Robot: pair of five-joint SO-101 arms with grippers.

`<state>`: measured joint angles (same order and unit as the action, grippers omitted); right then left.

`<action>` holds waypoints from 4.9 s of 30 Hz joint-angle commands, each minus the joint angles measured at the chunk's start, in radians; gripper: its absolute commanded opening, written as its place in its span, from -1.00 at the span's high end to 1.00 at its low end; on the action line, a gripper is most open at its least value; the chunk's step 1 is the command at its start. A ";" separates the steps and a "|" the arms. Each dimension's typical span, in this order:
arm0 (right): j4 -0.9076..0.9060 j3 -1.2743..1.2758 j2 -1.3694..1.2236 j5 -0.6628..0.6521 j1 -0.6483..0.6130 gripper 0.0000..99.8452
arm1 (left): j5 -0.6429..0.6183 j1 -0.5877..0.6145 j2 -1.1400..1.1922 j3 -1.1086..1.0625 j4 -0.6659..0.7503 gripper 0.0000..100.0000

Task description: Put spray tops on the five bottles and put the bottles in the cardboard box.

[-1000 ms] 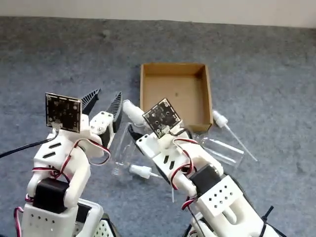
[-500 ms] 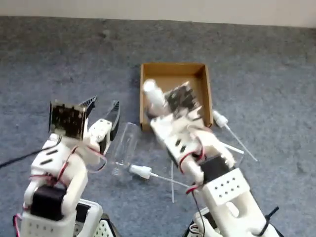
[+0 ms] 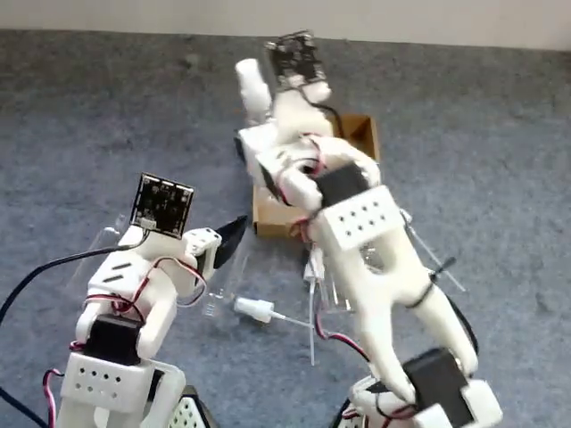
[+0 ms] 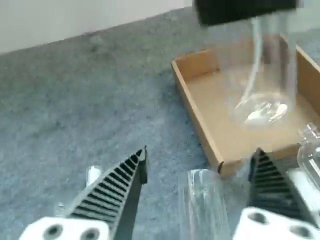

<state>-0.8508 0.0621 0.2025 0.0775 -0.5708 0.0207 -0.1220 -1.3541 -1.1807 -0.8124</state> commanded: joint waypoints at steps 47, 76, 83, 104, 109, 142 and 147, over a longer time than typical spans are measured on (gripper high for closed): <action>0.091 -0.575 -0.578 -0.049 0.176 0.99 | 0.006 0.214 0.008 -0.211 0.305 0.70; 0.090 -0.730 -0.877 -0.058 0.166 0.97 | 0.006 0.214 0.008 -0.214 0.305 0.70; 0.076 -0.730 -0.875 -0.060 0.150 0.75 | 0.006 0.214 0.008 -0.214 0.305 0.70; 0.047 -0.731 -0.874 -0.057 0.134 0.49 | 0.008 0.214 0.012 -0.214 0.305 0.70; 0.047 -0.731 -0.874 -0.057 0.128 0.37 | 0.008 0.214 0.012 -0.214 0.305 0.70; -0.918 -1.755 -0.865 -0.210 0.166 0.75 | 0.008 0.216 0.013 -0.217 0.305 0.70; -0.920 -1.616 -0.791 -0.227 0.280 0.78 | 0.008 0.219 0.013 -0.217 0.305 0.70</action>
<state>-1.7469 -1.5965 -0.6874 -0.1343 -0.3590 0.0222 0.0821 -1.3403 -1.4032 -0.5286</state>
